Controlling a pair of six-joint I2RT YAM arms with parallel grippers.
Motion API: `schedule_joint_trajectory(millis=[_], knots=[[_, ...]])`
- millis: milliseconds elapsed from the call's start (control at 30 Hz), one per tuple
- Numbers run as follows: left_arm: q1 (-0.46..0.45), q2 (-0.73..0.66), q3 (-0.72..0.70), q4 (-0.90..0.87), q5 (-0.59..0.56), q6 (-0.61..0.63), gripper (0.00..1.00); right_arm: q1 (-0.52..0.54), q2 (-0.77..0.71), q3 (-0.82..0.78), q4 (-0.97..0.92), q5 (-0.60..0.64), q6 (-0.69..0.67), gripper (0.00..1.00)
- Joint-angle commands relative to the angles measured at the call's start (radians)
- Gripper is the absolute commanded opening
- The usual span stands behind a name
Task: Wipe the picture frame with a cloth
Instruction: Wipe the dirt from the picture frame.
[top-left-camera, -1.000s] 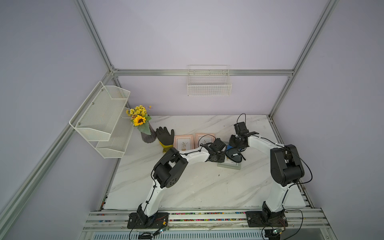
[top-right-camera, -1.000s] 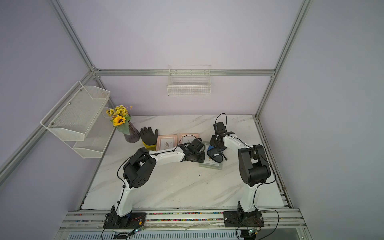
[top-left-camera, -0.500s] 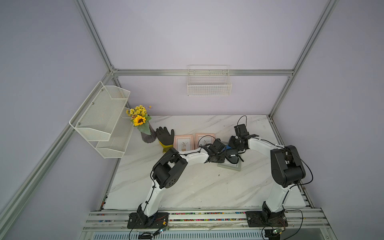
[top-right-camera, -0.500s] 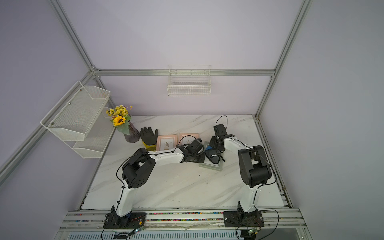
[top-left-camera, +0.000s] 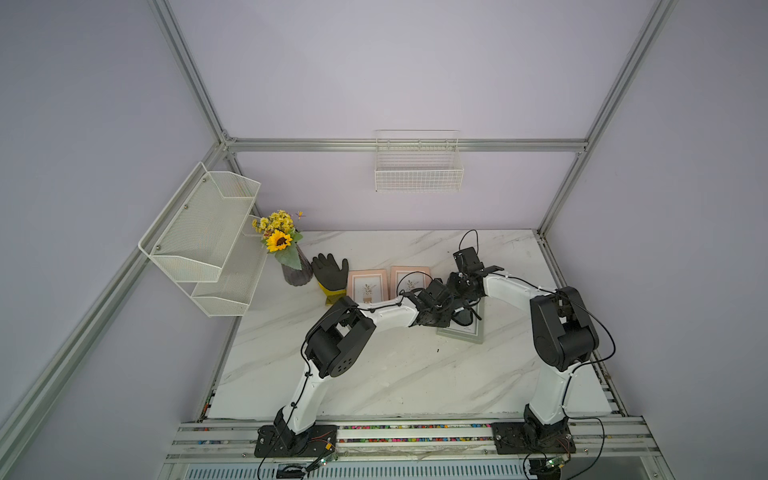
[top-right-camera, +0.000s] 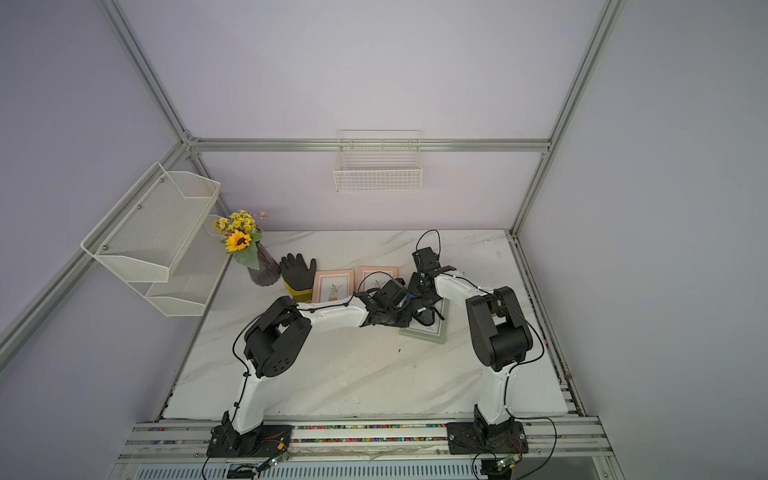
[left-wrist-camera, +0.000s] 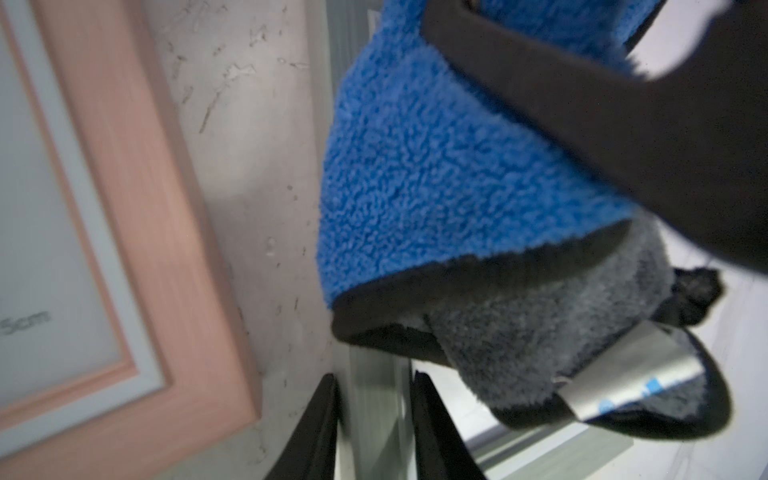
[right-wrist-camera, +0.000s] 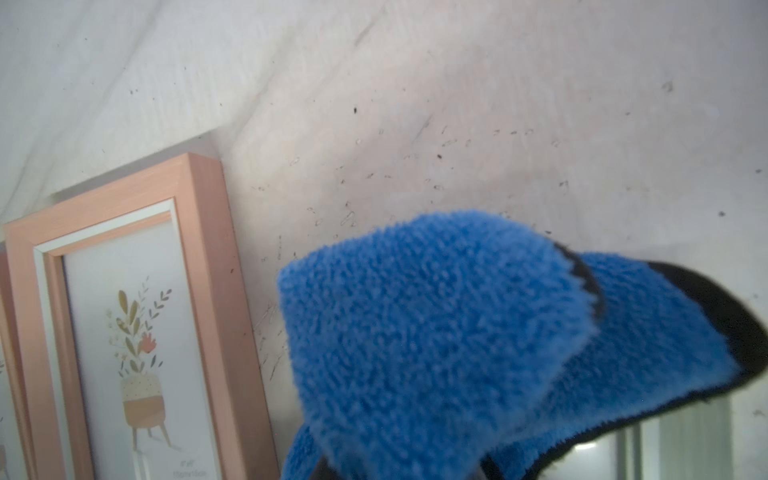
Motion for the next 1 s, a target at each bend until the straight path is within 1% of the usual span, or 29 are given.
schedule_joint_trajectory(millis=[0,67,167,267,333,400,500,567,633,700,800,900,967], knots=[[-0.014,0.010,-0.025,-0.084,0.041,0.005,0.28,-0.016,-0.027,-0.047,-0.040,-0.057,-0.040,0.10],[-0.011,0.012,-0.024,-0.079,0.041,0.001,0.28,-0.004,-0.067,-0.098,-0.047,-0.110,-0.060,0.10],[-0.006,0.019,-0.018,-0.077,0.046,-0.003,0.28,0.006,-0.142,-0.205,-0.047,-0.187,-0.054,0.10],[-0.003,0.024,-0.021,-0.072,0.047,-0.008,0.28,0.011,-0.211,-0.296,-0.044,-0.188,-0.032,0.10],[-0.003,0.025,-0.022,-0.067,0.051,-0.010,0.28,0.010,-0.225,-0.321,-0.039,-0.183,-0.025,0.10],[-0.003,0.028,-0.025,-0.066,0.053,-0.010,0.28,0.011,-0.202,-0.306,-0.046,-0.163,-0.024,0.10],[-0.001,0.024,-0.030,-0.066,0.053,-0.010,0.28,-0.008,-0.156,-0.230,-0.078,-0.008,-0.025,0.10],[-0.002,0.019,-0.033,-0.067,0.049,-0.008,0.28,-0.053,-0.127,-0.190,-0.101,0.058,-0.046,0.09],[0.000,0.014,-0.039,-0.067,0.046,-0.008,0.28,-0.108,-0.121,-0.189,-0.108,0.082,-0.065,0.09],[0.002,0.010,-0.045,-0.065,0.043,-0.009,0.28,-0.140,-0.135,-0.205,-0.116,0.122,-0.081,0.09],[0.005,0.007,-0.054,-0.060,0.042,-0.012,0.28,-0.138,-0.151,-0.224,-0.118,0.108,-0.096,0.10],[0.006,0.013,-0.050,-0.054,0.048,-0.013,0.28,-0.070,-0.125,-0.211,-0.098,0.068,-0.081,0.10],[0.006,0.019,-0.041,-0.057,0.052,-0.013,0.28,-0.017,-0.084,-0.182,-0.083,0.006,-0.056,0.09]])
